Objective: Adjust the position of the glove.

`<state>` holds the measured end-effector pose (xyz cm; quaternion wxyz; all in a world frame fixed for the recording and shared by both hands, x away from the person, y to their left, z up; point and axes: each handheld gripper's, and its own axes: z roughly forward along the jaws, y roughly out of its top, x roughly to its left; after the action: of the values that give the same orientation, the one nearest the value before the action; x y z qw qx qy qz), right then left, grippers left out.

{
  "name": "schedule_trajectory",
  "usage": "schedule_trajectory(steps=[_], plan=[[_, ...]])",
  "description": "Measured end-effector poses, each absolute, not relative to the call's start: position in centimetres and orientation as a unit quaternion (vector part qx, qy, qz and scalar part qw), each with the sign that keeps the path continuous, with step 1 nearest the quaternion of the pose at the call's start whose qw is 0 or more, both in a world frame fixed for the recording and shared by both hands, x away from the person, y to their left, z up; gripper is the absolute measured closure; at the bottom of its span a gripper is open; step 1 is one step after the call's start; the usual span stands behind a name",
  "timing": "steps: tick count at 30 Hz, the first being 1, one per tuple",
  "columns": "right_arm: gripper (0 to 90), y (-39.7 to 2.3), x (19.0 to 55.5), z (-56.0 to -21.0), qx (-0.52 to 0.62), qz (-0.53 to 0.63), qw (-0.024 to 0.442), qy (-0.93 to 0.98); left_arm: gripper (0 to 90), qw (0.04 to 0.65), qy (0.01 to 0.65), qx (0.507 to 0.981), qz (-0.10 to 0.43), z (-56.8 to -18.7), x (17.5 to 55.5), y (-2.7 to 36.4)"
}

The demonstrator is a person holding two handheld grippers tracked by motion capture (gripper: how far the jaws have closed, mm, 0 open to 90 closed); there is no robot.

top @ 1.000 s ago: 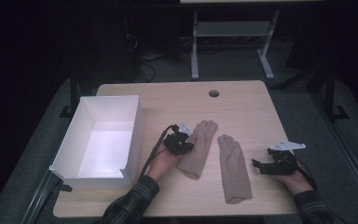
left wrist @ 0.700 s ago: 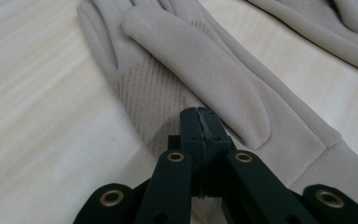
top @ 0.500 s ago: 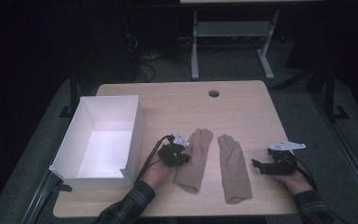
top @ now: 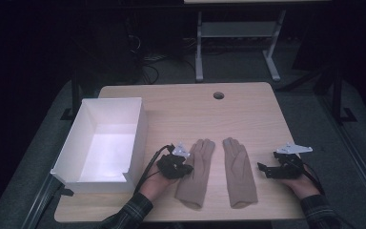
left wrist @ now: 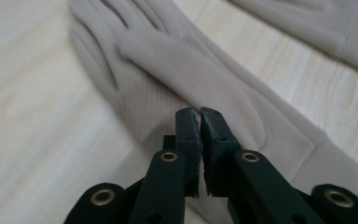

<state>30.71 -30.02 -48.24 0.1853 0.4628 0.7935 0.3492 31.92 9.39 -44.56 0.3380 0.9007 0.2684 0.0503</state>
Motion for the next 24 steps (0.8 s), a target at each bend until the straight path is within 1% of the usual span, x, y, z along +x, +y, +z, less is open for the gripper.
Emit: schedule_trajectory(steps=[1, 2, 3, 4, 5, 7, 11, 20, 22, 24], plan=[[16.7, -30.0, 30.7, -48.2, 0.463, 0.350, 0.185, 0.793, 83.2, 0.340, 0.270, 0.899, 0.055, -44.3, 32.1, 9.4], [16.7, -30.0, 30.7, -48.2, 0.463, 0.350, 0.185, 0.793, 79.8, 0.344, 0.281, 0.893, 0.067, -44.1, 32.6, 9.5], [16.7, -30.0, 30.7, -48.2, 0.463, 0.350, 0.185, 0.793, 77.4, 0.344, 0.281, 0.893, 0.067, -44.1, 32.6, 9.5], [16.7, -30.0, 30.7, -48.2, 0.463, 0.349, 0.185, 0.793, 77.4, 0.344, 0.285, 0.892, 0.074, -44.1, 33.0, 9.6], [16.7, -30.0, 30.7, -48.2, 0.463, 0.349, 0.185, 0.793, 71.9, 0.346, 0.300, 0.886, 0.075, -44.3, 33.6, 9.7], [16.7, -30.0, 30.7, -48.2, 0.464, 0.350, 0.185, 0.793, 64.6, 0.343, 0.309, 0.883, 0.077, -44.7, 34.2, 9.8], [16.7, -30.0, 30.7, -48.2, 0.463, 0.350, 0.185, 0.793, 59.9, 0.338, 0.321, 0.882, 0.073, -45.4, 34.8, 9.8], [16.5, -30.0, 30.7, -48.3, 0.464, 0.350, 0.187, 0.792, 60.4, 0.328, 0.316, 0.887, 0.073, -45.9, 34.8, 9.5], [16.4, -30.0, 30.7, -48.3, 0.464, 0.350, 0.186, 0.792, 62.6, 0.329, 0.314, 0.888, 0.070, -46.0, 34.8, 9.6], [15.5, -30.0, 30.7, -48.3, 0.462, 0.349, 0.185, 0.794, 68.1, 0.335, 0.314, 0.886, 0.061, -46.1, 34.8, 9.6]])
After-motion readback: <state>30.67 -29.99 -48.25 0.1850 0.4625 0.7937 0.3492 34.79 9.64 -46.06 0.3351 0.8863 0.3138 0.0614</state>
